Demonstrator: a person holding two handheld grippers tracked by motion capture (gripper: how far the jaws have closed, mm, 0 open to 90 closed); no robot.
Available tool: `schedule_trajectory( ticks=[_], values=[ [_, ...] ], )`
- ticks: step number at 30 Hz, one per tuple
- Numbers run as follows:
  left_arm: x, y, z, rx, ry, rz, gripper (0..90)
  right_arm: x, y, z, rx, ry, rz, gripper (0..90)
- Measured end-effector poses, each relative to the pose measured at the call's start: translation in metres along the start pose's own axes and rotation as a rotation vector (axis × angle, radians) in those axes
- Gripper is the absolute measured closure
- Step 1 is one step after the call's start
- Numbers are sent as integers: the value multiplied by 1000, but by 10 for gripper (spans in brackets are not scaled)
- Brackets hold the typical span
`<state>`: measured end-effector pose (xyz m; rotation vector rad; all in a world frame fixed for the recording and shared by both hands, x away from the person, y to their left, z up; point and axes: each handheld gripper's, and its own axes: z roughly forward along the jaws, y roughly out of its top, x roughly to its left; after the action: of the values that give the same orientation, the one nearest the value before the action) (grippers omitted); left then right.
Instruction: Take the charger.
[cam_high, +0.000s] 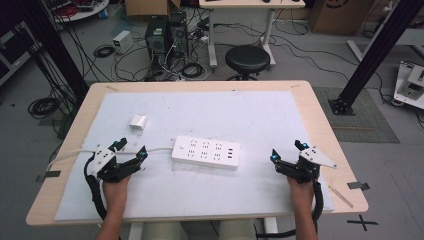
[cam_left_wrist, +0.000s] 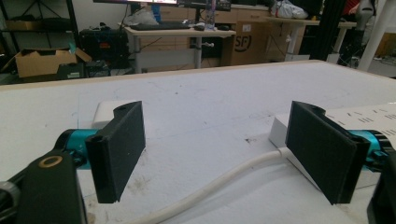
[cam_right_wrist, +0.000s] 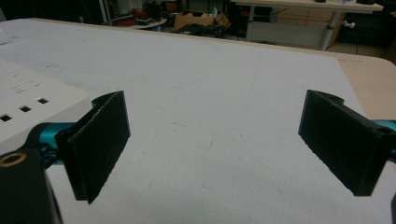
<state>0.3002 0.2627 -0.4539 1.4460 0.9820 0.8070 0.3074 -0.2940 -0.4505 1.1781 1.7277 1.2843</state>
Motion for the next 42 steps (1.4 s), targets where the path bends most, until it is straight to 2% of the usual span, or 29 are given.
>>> schedule_trajectory(
  ticks=[3, 20, 22, 25, 26, 28, 29, 30, 35, 37, 38, 39, 40, 42],
  values=[
    [0, 0, 0, 0, 0, 0, 200, 0, 0, 0, 6, 0, 11, 90],
    [1, 0, 0, 7, -9, -3, 200, 0, 0, -1, -2, -2, -1, 90],
    [1, 0, 0, 4, -11, -11, 200, 0, 0, -1, -7, 0, -6, 90],
    [4, 1, 0, 9, 12, -46, 200, 1, -1, -1, -5, 0, 8, 90],
    [4, 2, -1, 13, 16, -64, 200, 0, -1, -1, -14, -2, -4, 90],
    [4, 2, -1, 13, 16, -64, 200, 0, -1, -1, -14, -2, -3, 90],
    [3, 8, -2, 4, 49, -50, 200, 0, 0, -1, -12, 0, -1, 90],
    [3, 12, -2, -5, 52, -49, 200, 0, 0, -1, -9, -1, 6, 90],
    [6, 40, 2, -28, 13, -51, 200, 0, 0, -1, -9, 3, 1, 91],
    [6, 53, 6, -12, 2, -26, 200, 0, 0, -1, -5, 0, 10, 91],
    [6, 59, 8, -5, -5, -15, 200, 0, 0, -1, -13, 0, -3, 91],
    [7, 67, 10, 4, -10, 1, 200, 1, 0, -1, -4, 0, 9, 91],
    [7, 74, 12, 8, -10, 11, 200, 1, 0, -1, -9, -1, -1, 90],
    [8, 88, 15, 4, -12, 28, 200, 1, 0, -1, -4, 2, 9, 90]
  ],
)
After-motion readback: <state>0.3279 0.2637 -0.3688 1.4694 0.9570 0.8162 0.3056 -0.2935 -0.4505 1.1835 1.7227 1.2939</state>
